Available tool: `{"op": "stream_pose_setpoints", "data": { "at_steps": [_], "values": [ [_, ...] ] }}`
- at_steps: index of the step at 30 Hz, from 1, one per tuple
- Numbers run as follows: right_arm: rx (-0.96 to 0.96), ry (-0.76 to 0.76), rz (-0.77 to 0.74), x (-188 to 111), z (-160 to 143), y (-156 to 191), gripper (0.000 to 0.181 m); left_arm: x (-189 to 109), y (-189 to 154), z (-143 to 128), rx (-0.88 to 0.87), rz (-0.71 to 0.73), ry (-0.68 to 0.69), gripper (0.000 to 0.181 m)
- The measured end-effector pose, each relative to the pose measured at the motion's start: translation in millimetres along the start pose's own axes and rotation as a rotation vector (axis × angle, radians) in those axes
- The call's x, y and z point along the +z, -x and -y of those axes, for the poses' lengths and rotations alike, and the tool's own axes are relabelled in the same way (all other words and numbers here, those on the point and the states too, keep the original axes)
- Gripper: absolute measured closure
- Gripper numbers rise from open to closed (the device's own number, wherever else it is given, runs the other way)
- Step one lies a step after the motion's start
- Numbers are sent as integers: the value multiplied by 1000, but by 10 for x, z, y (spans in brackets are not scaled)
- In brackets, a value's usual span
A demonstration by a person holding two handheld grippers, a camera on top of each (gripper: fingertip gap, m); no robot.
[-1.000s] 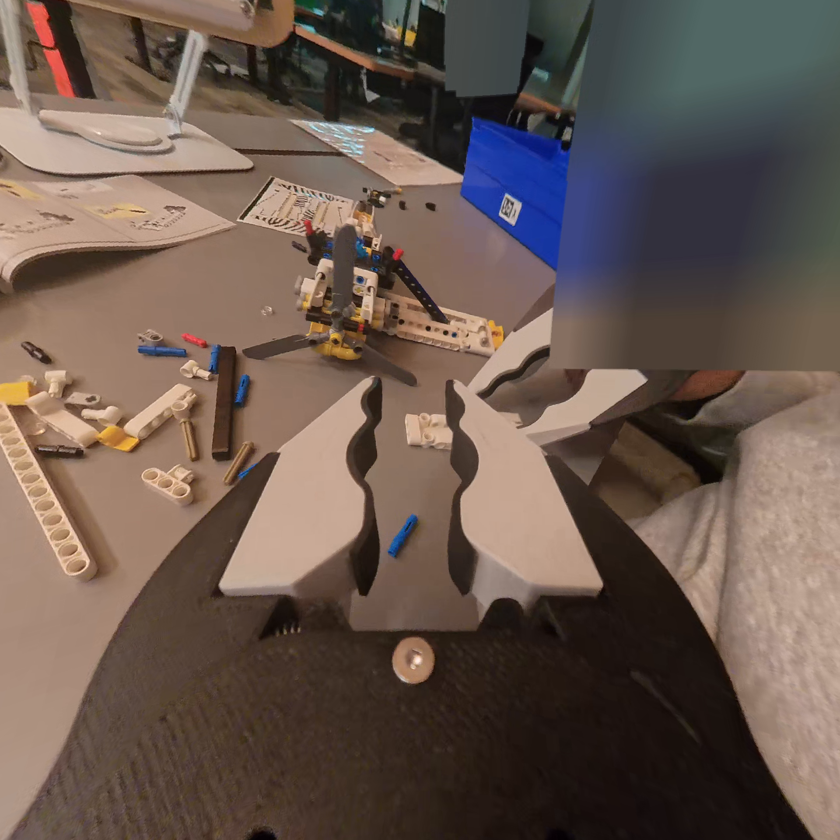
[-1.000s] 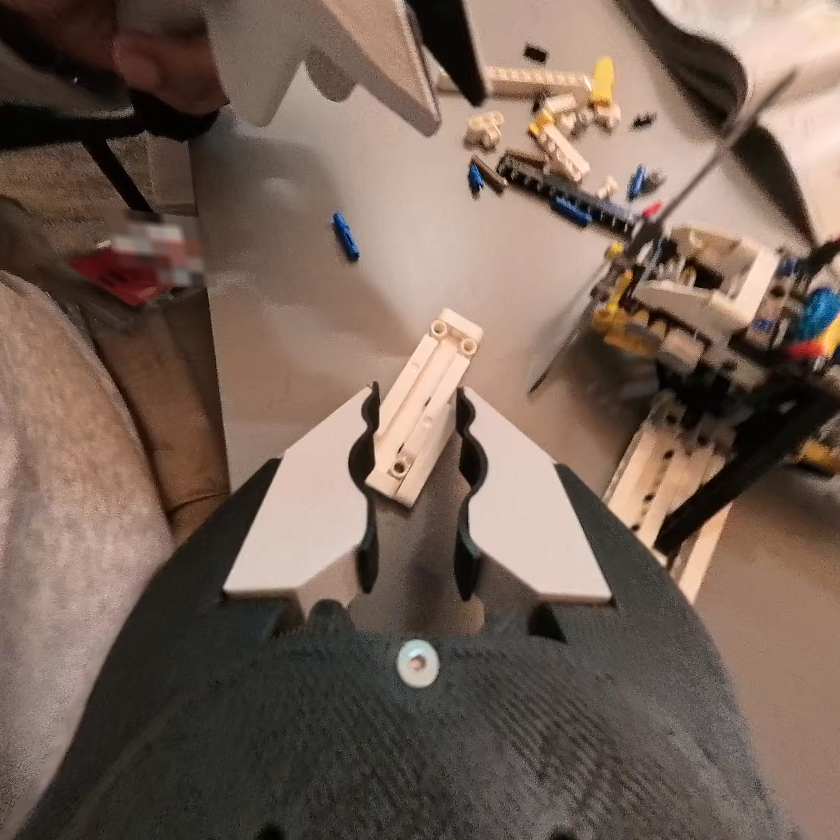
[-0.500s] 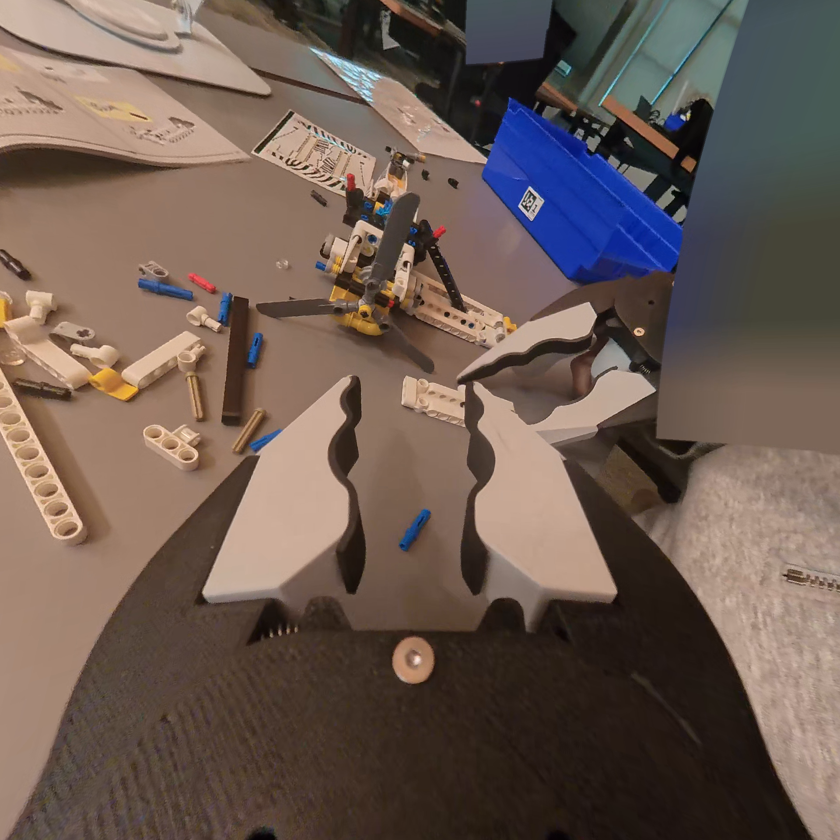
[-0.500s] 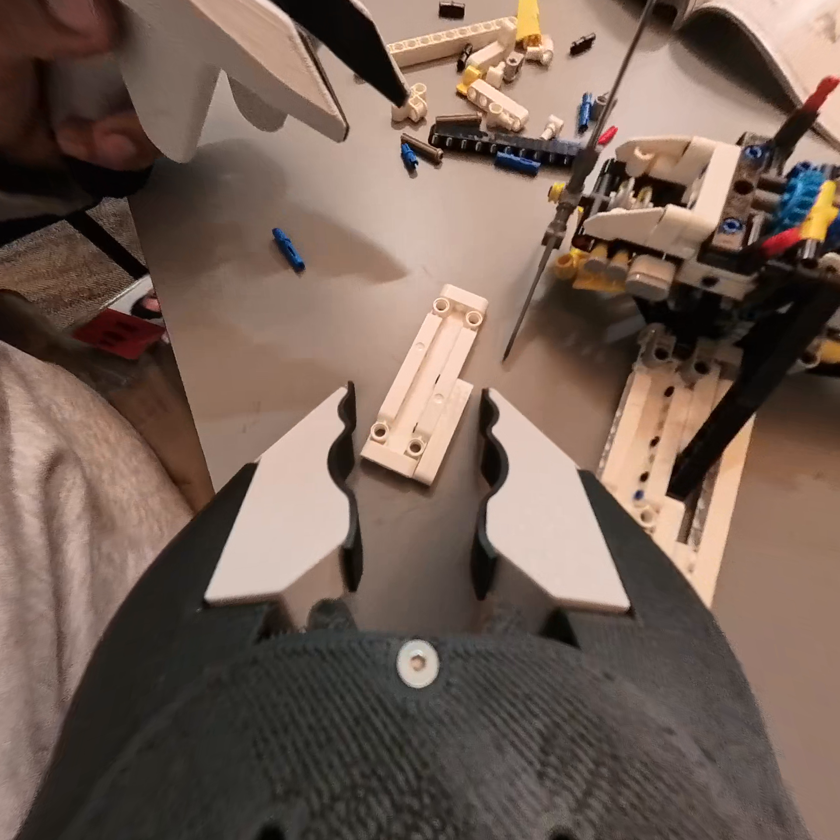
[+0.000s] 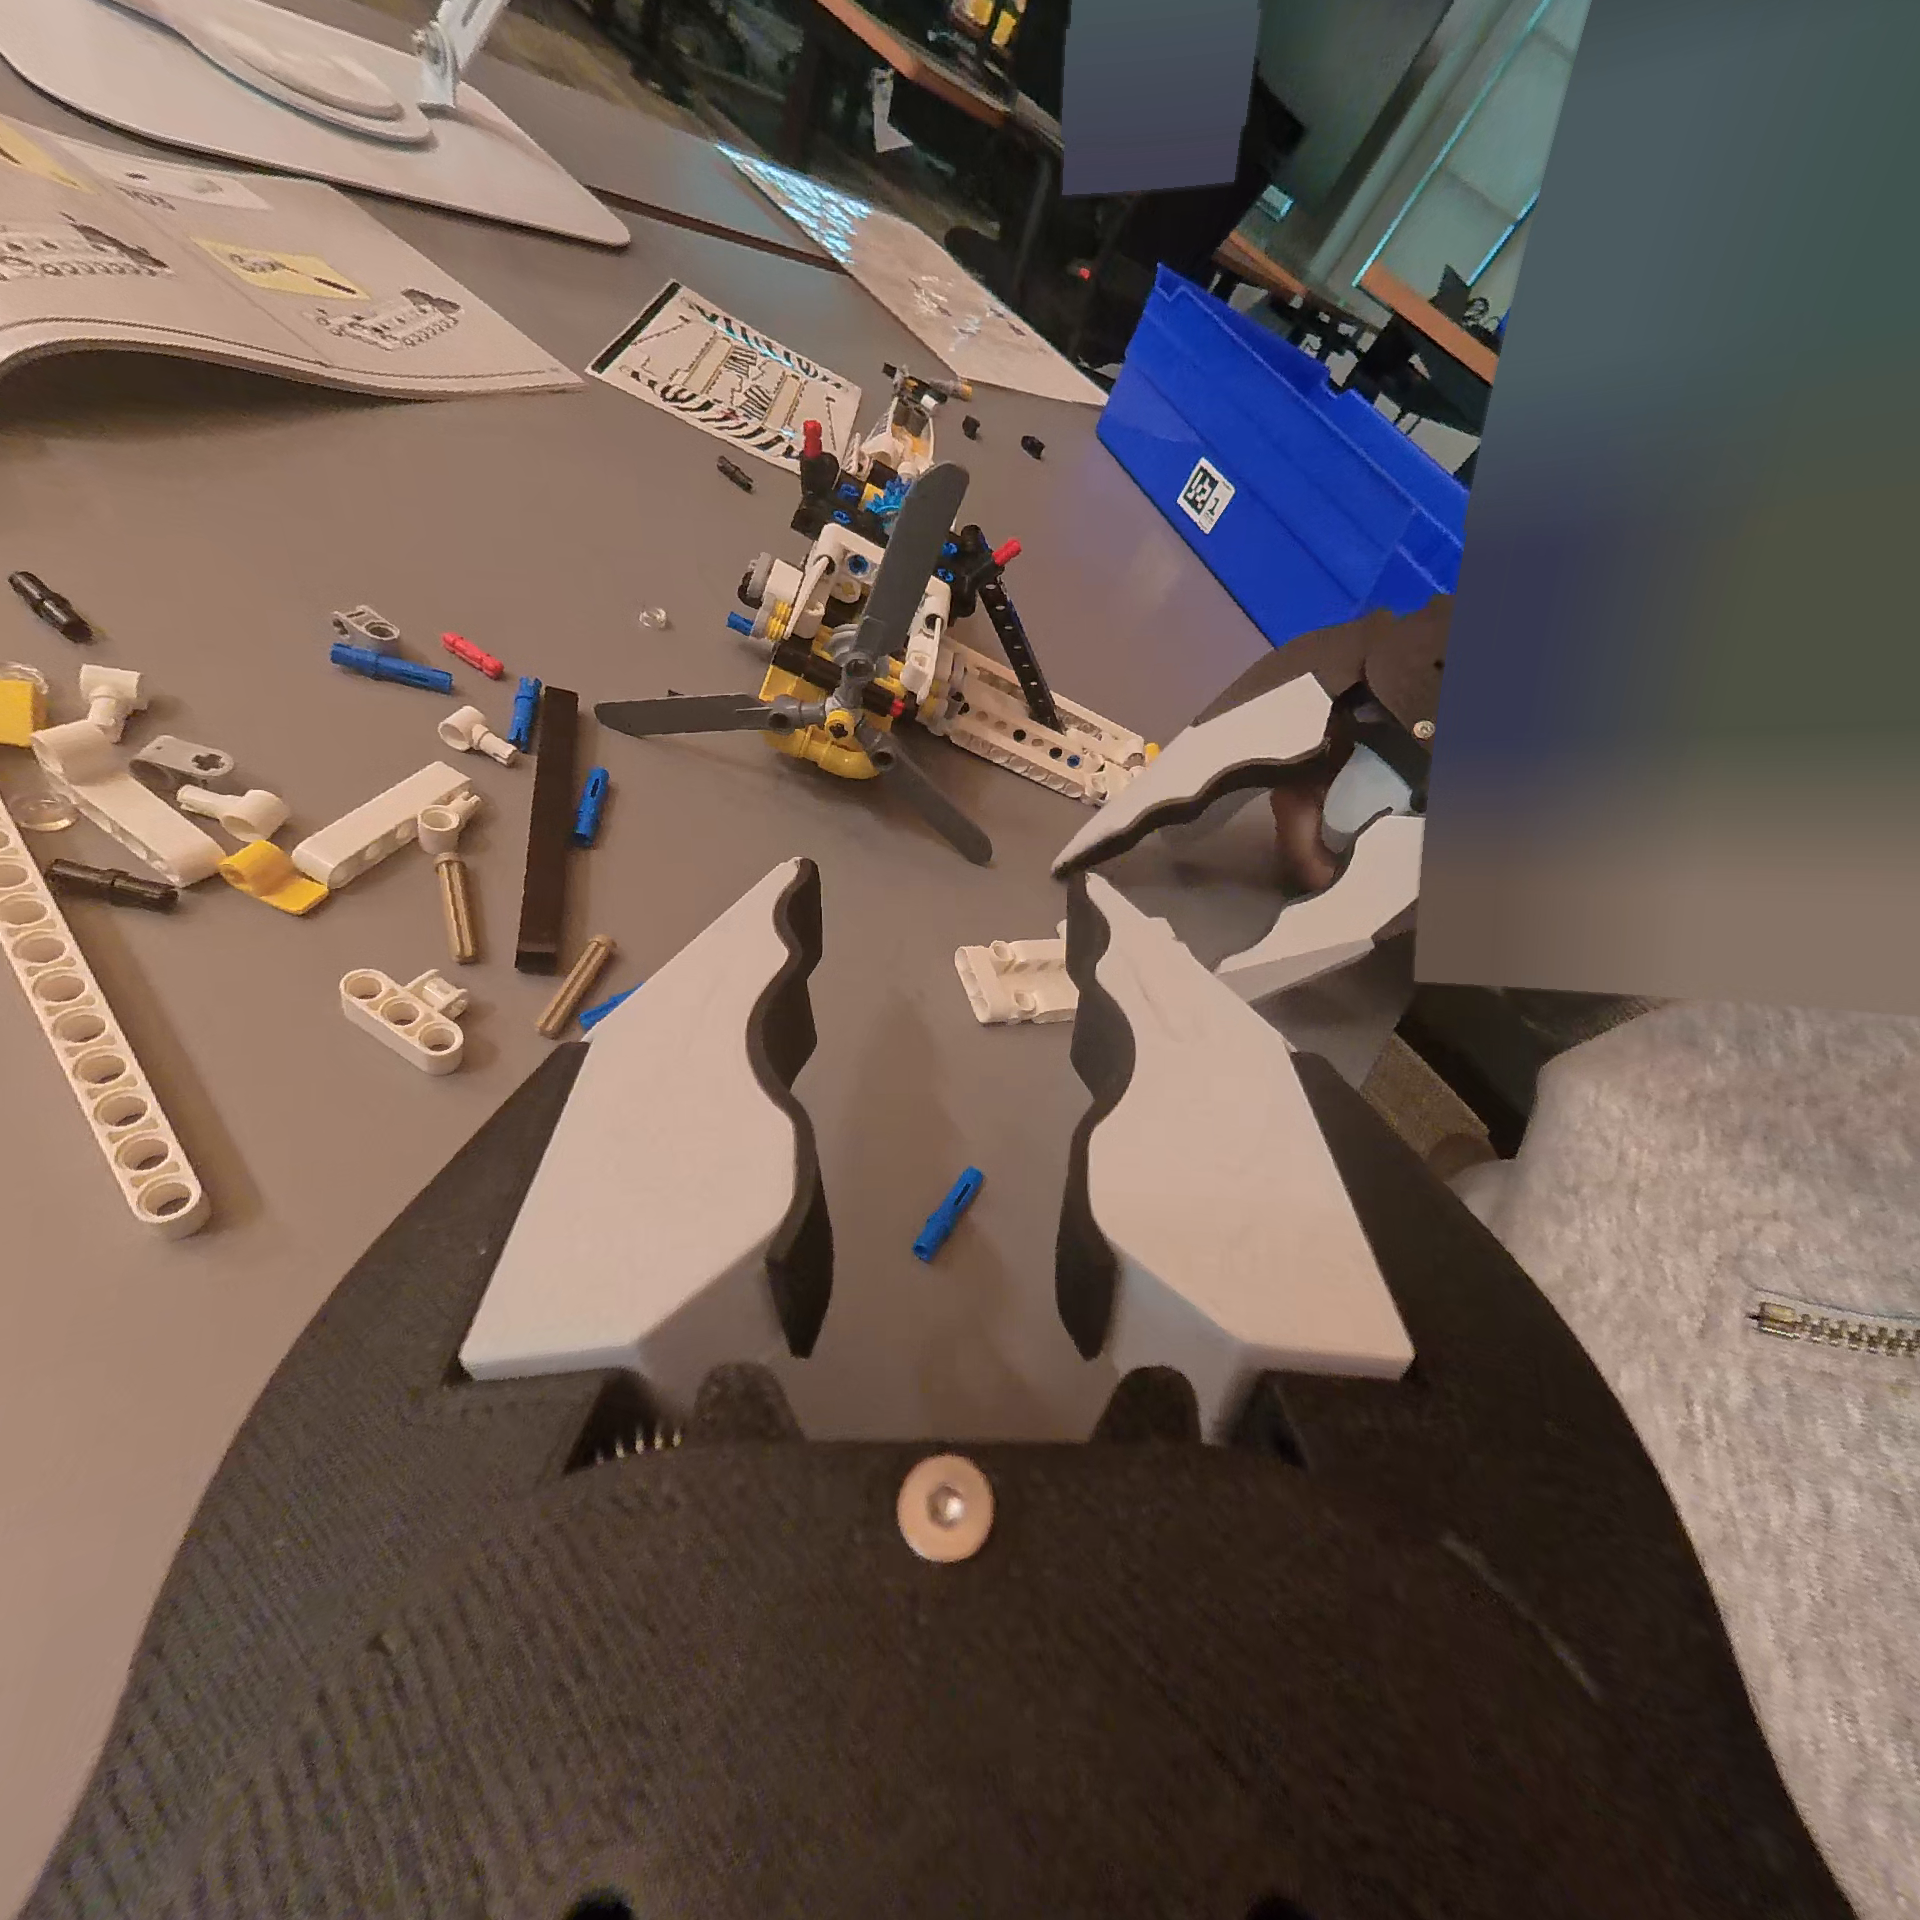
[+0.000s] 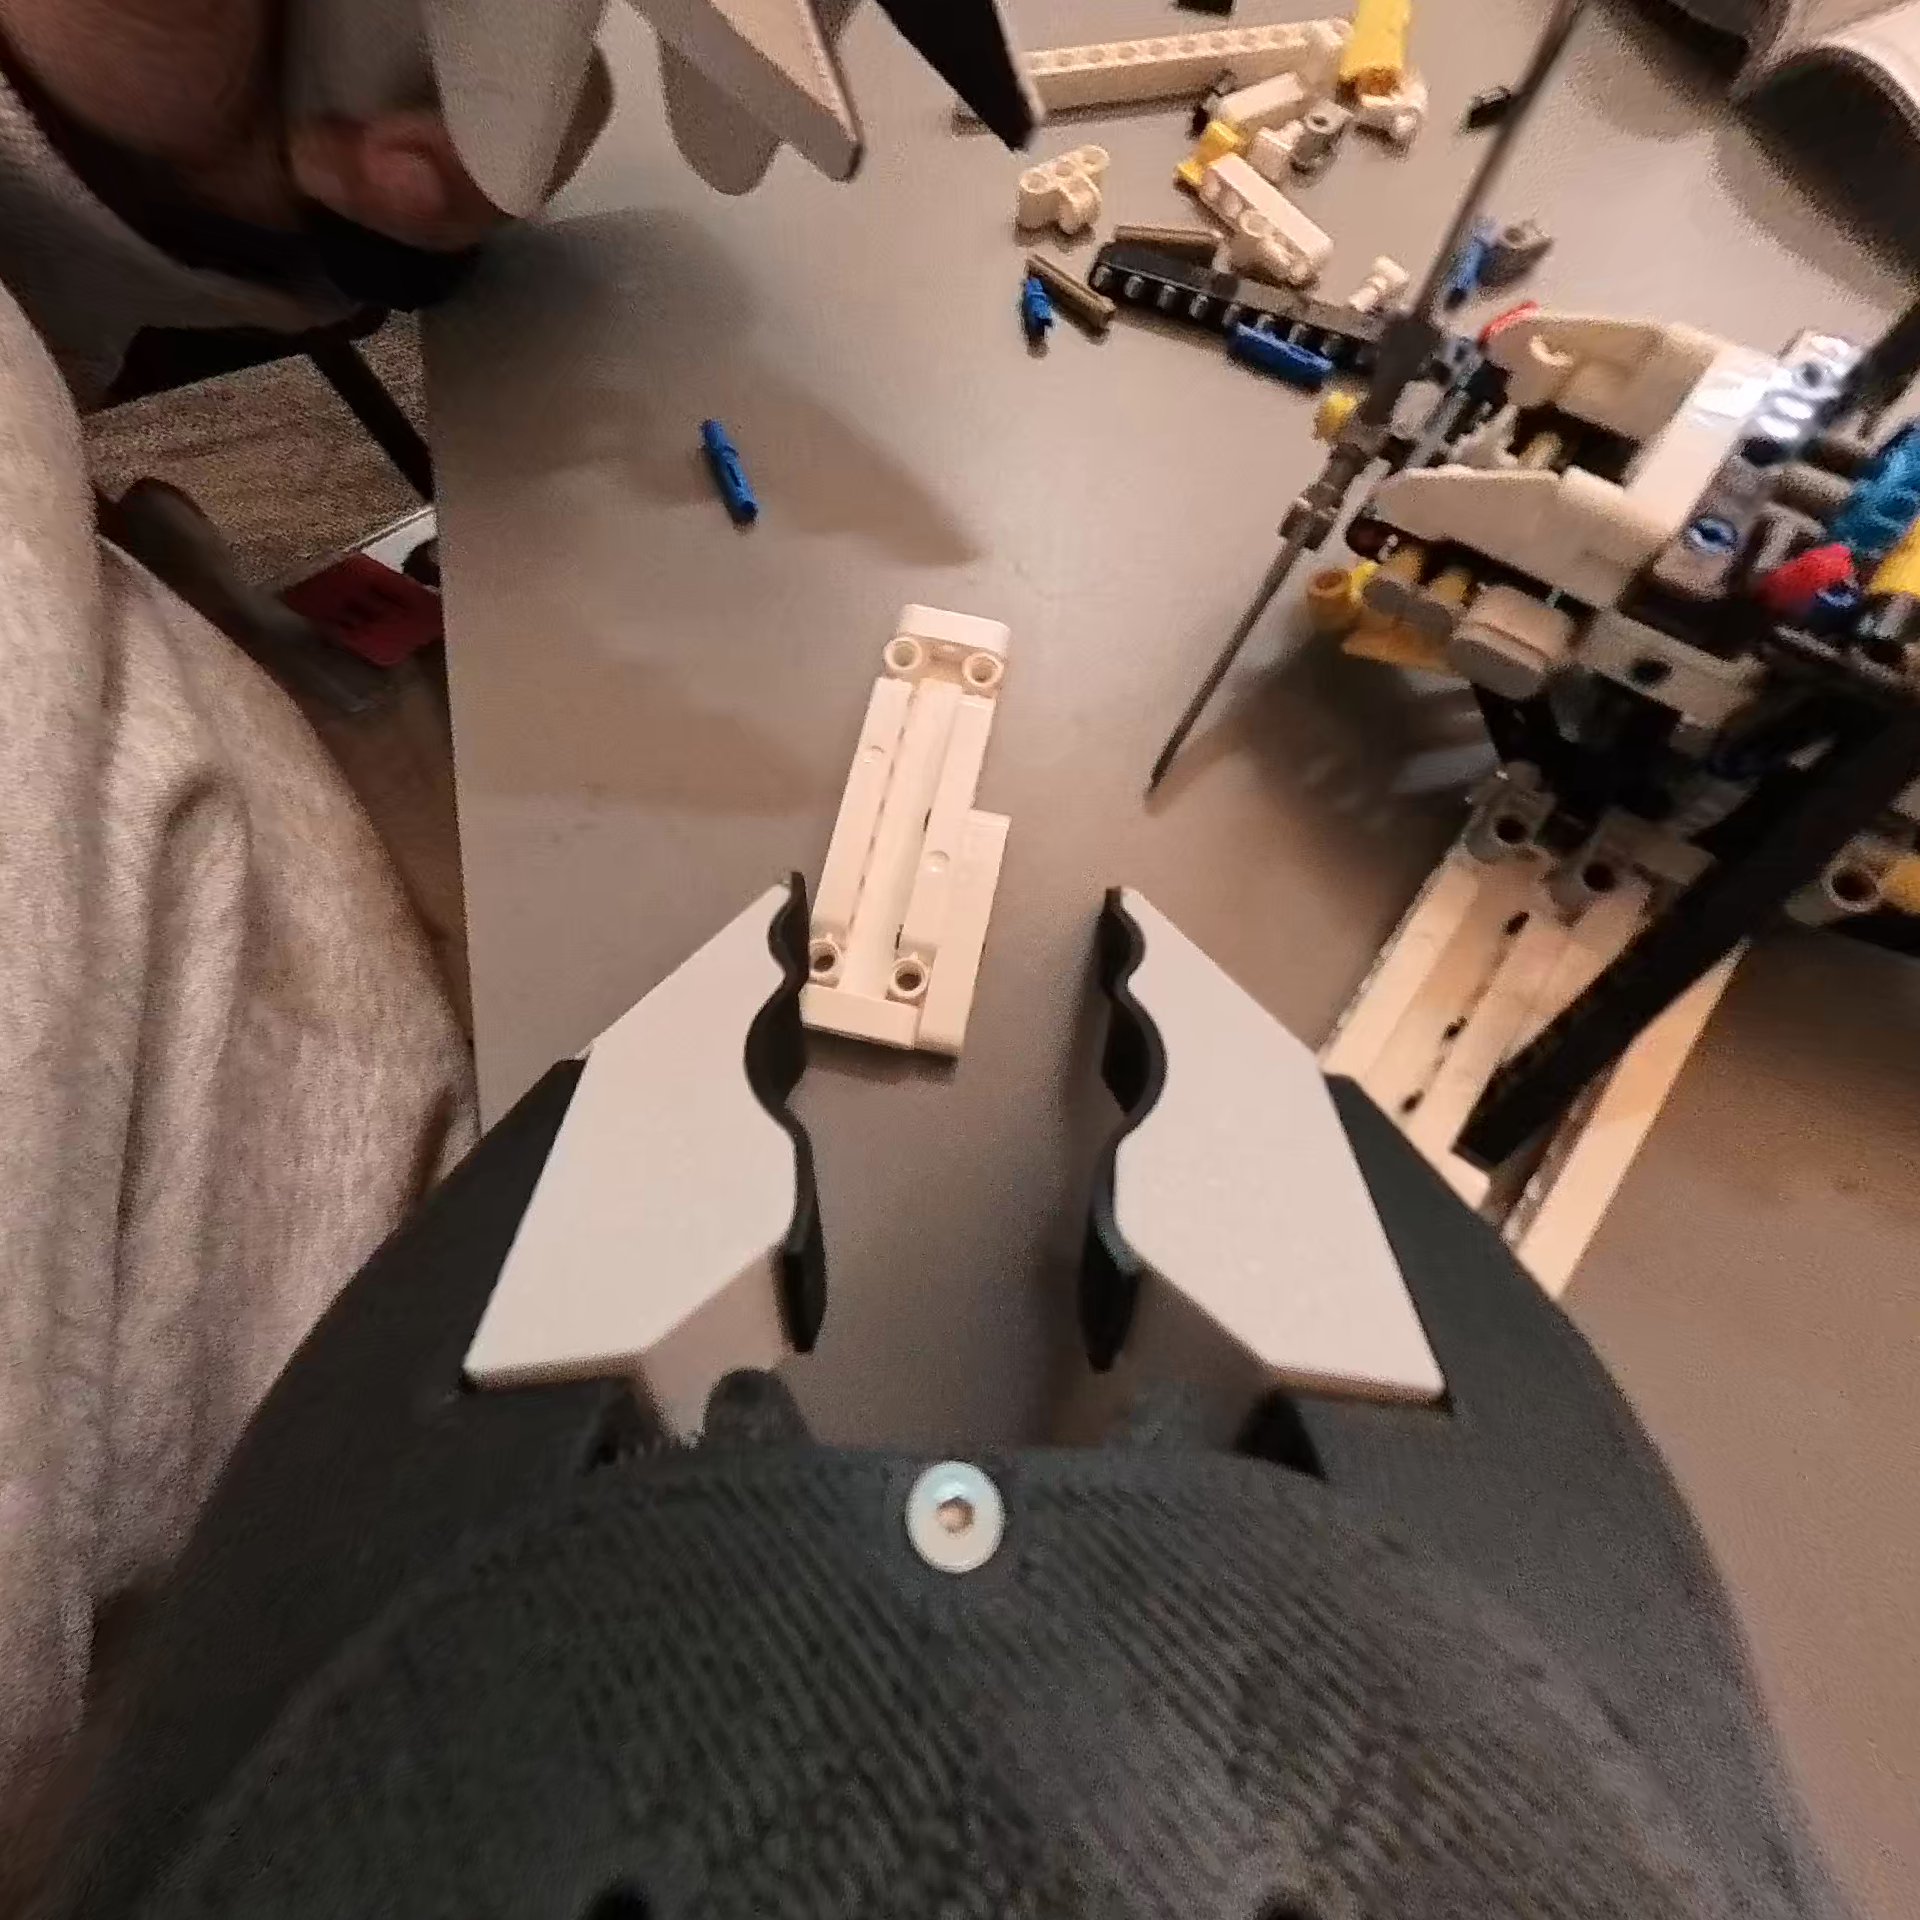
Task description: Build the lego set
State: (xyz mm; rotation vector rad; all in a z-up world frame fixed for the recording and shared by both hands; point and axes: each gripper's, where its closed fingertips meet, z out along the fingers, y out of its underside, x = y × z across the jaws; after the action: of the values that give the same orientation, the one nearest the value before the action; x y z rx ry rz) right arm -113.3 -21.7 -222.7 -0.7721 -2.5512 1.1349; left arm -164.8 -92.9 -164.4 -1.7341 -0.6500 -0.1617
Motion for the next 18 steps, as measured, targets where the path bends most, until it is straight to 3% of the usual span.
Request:
{"op": "stream_pose_setpoints", "data": {
  "at_steps": [7,12,18],
  "values": [
    [44,8,-110,-135,-101,-169,133,8,2,-4,1,2,4,135],
    [43,-22,-104,-148,-72,-140,132,-32,65,17,-42,-3,-6,138],
    [17,-14,-84,-83,-50,-118,131,-338,572,187,0,221,-65,138]
  ]
}}
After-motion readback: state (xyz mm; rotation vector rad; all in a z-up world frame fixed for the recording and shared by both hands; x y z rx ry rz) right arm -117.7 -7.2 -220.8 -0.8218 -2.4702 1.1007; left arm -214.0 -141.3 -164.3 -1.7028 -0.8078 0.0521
